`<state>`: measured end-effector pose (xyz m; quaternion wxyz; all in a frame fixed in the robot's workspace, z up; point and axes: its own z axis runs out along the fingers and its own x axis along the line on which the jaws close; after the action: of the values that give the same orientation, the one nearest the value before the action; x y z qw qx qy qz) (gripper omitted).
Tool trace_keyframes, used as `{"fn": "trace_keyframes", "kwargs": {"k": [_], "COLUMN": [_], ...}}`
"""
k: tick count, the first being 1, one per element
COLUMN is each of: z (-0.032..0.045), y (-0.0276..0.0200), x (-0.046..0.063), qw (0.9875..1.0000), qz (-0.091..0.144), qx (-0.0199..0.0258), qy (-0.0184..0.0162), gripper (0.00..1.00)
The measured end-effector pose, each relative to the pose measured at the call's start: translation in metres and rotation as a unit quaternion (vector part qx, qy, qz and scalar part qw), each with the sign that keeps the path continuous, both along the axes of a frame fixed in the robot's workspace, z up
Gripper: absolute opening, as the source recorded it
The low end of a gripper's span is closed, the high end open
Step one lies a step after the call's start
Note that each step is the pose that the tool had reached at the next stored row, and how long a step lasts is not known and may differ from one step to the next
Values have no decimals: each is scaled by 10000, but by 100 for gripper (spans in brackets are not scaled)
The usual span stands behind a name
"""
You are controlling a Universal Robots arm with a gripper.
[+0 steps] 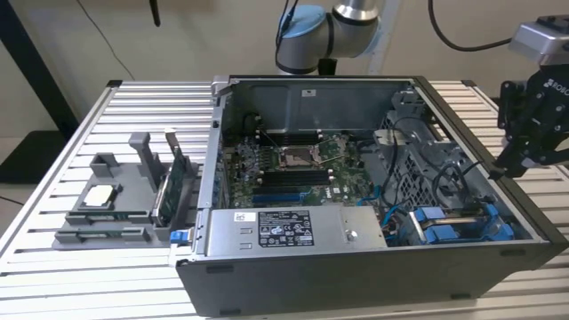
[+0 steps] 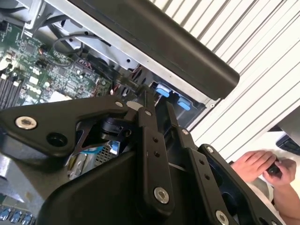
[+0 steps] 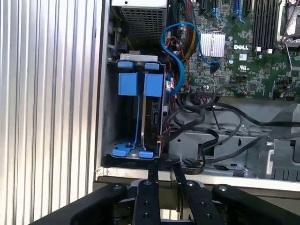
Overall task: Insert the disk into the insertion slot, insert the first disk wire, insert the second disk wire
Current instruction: 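Insert the second disk wire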
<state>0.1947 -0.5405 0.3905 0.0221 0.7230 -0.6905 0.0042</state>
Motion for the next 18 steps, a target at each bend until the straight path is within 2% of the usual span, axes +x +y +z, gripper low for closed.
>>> {"fn": "trace_keyframes", "kwargs": {"k": [6, 8, 18], "z": [-16, -29, -98], "y": [-1, -3, -20], "x": [47, 57, 68], "qw": [9998, 9997, 9994], "qz": [0, -2, -77], "qx": [209, 233, 294], "qy": [61, 85, 182], "gripper": [26, 26, 26]}}
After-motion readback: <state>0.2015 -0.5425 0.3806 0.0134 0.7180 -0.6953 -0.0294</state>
